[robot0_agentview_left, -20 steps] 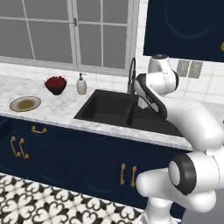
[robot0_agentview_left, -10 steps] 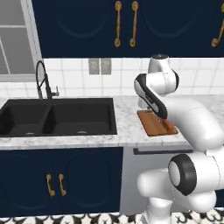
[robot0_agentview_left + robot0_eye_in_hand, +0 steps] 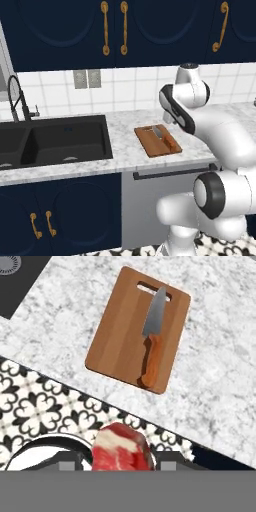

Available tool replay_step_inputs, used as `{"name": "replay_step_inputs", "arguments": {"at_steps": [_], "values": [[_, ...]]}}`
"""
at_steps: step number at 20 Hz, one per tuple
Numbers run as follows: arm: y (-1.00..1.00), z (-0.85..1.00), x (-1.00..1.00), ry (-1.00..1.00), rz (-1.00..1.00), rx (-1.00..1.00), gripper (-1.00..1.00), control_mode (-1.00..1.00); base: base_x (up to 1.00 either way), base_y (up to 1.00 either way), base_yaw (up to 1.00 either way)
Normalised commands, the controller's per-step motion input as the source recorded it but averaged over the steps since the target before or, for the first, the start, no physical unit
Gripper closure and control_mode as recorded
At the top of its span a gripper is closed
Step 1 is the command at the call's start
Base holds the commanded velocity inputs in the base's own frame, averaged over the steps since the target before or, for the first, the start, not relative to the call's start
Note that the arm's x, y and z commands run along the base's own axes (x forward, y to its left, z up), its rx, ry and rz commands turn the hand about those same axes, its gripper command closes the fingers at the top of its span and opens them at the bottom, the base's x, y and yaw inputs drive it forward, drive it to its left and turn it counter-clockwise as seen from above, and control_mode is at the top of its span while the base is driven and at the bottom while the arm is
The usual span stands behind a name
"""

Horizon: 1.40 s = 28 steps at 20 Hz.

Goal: Pick up the knife from the drawer and place it on the cutting board. Then place the meat from the plate to the cutting board.

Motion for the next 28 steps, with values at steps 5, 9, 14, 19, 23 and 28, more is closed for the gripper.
{"name": "replay_step_inputs", "arguments": {"at_steps": [5, 9, 14, 19, 23, 28], "values": [[0.24, -0.52, 1.00, 0.11, 0.00, 0.00, 1.00, -1.00, 0.00, 0.00, 0.00], [0.44, -0.85, 1.00, 0.12, 0.00, 0.00, 1.00, -1.00, 0.00, 0.00, 0.00], [0.19, -0.96, 0.63, 0.11, -0.03, 0.00, 1.00, -1.00, 0.00, 0.00, 0.00], [0.00, -0.69, 0.22, 0.04, -0.06, 0.00, 1.00, -1.00, 0.00, 0.00, 0.00], [0.00, -0.41, 0.09, 0.00, -0.02, 0.00, -1.00, -1.00, 0.00, 0.00, 0.00], [0.00, -0.12, 0.26, -0.01, 0.00, 0.00, -1.00, -1.00, 0.00, 0.00, 0.00]]}}
